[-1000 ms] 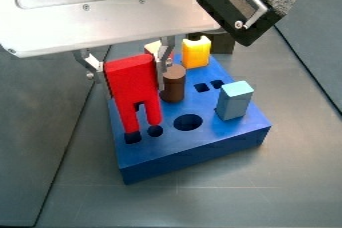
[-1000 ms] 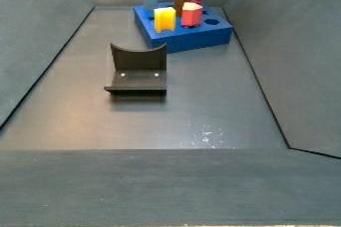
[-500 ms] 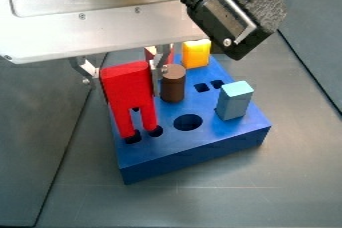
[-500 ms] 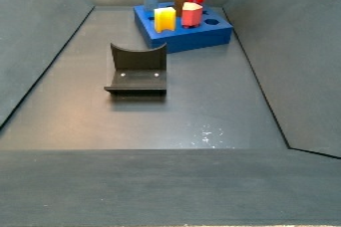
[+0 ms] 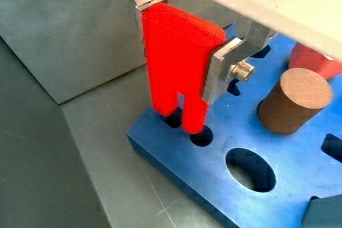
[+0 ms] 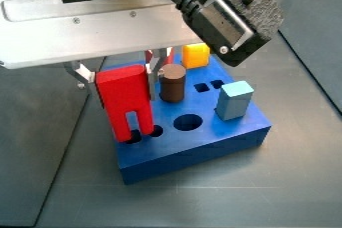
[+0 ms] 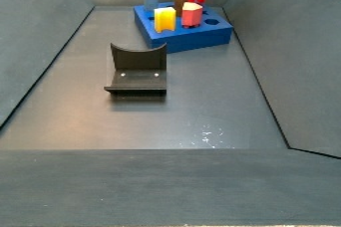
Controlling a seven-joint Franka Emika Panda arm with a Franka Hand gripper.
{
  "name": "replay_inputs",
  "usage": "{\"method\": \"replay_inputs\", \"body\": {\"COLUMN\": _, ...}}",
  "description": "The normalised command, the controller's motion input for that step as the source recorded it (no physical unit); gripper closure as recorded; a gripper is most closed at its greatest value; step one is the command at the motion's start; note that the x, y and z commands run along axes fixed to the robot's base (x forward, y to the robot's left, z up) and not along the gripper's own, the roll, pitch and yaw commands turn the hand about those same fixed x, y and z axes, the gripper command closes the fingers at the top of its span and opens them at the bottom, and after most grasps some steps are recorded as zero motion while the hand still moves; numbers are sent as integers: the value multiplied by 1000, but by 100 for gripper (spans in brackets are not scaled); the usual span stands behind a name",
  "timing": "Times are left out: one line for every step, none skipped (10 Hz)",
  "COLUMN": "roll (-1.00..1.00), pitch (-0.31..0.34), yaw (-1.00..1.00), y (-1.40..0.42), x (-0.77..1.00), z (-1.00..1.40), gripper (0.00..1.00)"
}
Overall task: Pick up the square-circle object. Move up. Move to above the board. Insert the square-circle object.
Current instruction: Insert the square-circle object.
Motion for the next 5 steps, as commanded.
{"method": "replay_inputs", "body": {"roll": 149, "pitch": 0, "yaw": 91, "y": -23, "x": 406, "z": -297, "gripper": 100}}
{"method": "replay_inputs", "body": {"roll": 151, "pitch": 0, "yaw": 77, "y": -37, "x": 334, "z": -283, "gripper": 100}}
{"method": "replay_inputs", "body": {"roll": 160, "pitch": -9, "yaw": 71, "y": -66, "x": 251, "z": -311, "gripper": 100}}
{"method": "replay_inputs", "body": {"roll": 127, "pitch": 0, "yaw": 91, "y": -54, "x": 131, "z": -83, "gripper": 100}}
{"method": "replay_inputs", "body": {"roll": 13, "pitch": 0, "yaw": 0, "y": 0, "x": 0, "z": 0, "gripper": 100}}
